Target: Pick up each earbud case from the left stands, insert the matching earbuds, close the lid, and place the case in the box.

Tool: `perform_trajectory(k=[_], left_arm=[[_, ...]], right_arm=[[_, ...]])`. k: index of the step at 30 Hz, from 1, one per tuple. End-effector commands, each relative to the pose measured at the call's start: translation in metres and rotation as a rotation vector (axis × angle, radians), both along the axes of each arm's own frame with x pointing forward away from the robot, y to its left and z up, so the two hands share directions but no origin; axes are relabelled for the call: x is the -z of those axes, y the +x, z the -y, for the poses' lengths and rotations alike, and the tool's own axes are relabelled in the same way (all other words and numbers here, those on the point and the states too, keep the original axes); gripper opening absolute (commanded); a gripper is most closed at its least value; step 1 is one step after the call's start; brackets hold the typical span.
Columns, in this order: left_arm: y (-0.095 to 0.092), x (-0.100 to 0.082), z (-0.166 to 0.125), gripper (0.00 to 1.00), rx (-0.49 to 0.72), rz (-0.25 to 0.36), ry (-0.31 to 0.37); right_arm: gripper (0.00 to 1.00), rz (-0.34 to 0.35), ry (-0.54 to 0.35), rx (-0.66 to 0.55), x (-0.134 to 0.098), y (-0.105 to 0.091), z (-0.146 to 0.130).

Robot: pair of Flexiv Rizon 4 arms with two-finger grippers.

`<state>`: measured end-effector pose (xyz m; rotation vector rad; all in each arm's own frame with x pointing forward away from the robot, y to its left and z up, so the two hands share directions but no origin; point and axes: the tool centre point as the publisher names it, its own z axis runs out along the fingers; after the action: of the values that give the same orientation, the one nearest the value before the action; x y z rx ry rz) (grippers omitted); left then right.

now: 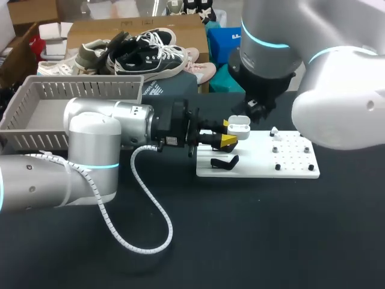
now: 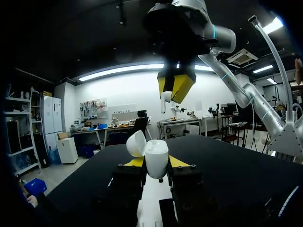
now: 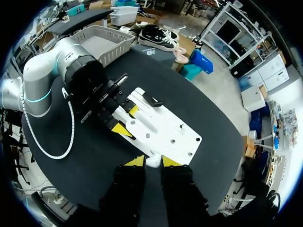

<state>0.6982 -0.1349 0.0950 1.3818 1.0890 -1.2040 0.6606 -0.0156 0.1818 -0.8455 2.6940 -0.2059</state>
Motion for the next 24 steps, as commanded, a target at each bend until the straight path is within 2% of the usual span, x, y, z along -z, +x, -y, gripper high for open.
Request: perform_trajectory(k=[1, 12, 17, 20, 24], left_arm=[[-0.0006, 0.0005, 0.0, 0.0, -0.002, 0.001, -0.002], [-0.0006, 0.0005, 0.0, 0.0, -0.002, 0.001, -0.002], [-0.0006, 0.0005, 0.0, 0.0, -0.002, 0.001, -0.002], [-0.0006, 0.0005, 0.0, 0.0, -0.002, 0.001, -0.002], [-0.0006, 0.0005, 0.0, 0.0, -0.002, 0.001, -0.002]], right_arm=[[0.0, -0.001, -0.002, 0.002, -0.0007, 0.0, -0.0004], [0.0, -0.001, -0.002, 0.002, -0.0007, 0.0, -0.0004], [0.0, -0.035, 0.016, 0.167, -0.0021, 0.0047, -0.0025], [0.0, 0.027, 0.003, 0.28, -0.0027, 0.0046, -0.0045], [0.0, 0.024, -0.042, 0.419, 0.0026, 0.0023, -0.0071]])
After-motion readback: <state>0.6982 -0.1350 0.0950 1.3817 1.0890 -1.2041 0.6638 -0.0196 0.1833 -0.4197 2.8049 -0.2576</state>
